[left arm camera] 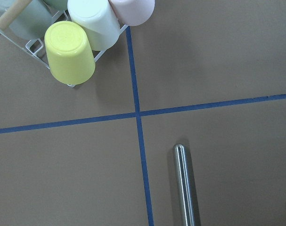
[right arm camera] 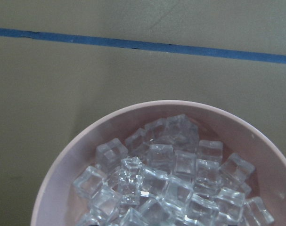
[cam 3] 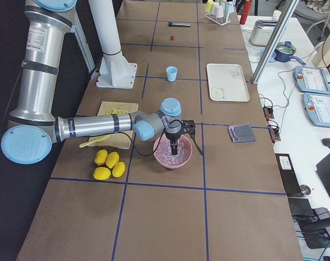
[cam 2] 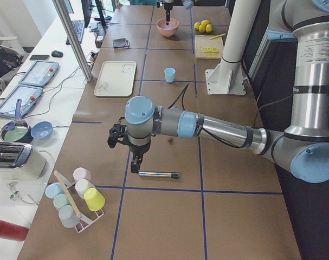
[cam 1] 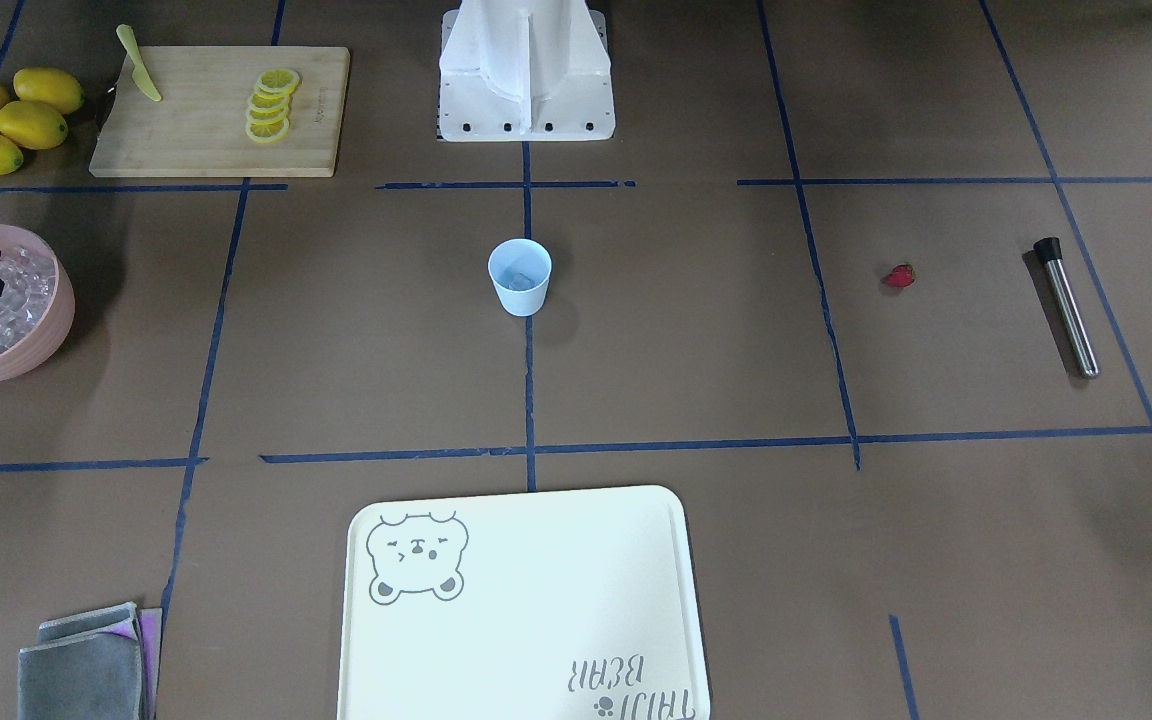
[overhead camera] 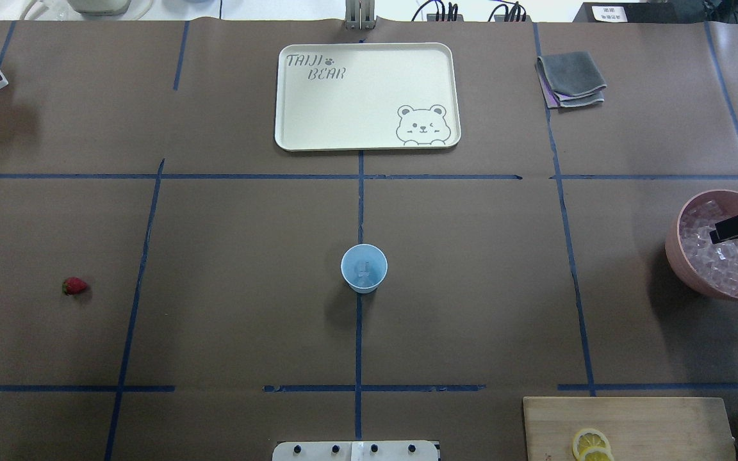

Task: Mash ice and strawberries in cup
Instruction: 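Lower the right gripper into the bowl and grasp a third ice cube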

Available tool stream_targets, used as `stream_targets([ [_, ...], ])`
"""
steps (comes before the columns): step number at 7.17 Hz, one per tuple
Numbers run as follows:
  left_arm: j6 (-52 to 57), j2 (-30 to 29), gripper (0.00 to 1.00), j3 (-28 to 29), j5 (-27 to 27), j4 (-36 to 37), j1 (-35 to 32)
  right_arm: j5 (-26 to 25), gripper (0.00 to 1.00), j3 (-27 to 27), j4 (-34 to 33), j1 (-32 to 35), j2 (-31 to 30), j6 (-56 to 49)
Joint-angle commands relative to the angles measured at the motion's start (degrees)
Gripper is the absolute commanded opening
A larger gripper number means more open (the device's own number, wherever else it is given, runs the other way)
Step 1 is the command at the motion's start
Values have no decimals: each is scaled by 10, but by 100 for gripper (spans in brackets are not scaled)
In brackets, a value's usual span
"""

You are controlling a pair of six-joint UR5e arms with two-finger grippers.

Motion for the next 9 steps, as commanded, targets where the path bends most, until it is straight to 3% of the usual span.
stream_targets([
  [1,0,-1,100,0,-1,0,0,0,89,0,-1,-11,-3,-2],
  [6,0,-1,100,-1,-1,0,0,-7,71,-4,-4,-24,-9,-4],
  [9,0,-2,100,-1,-1,0,1,-7,70,-15,-4,-33,-8,-5],
])
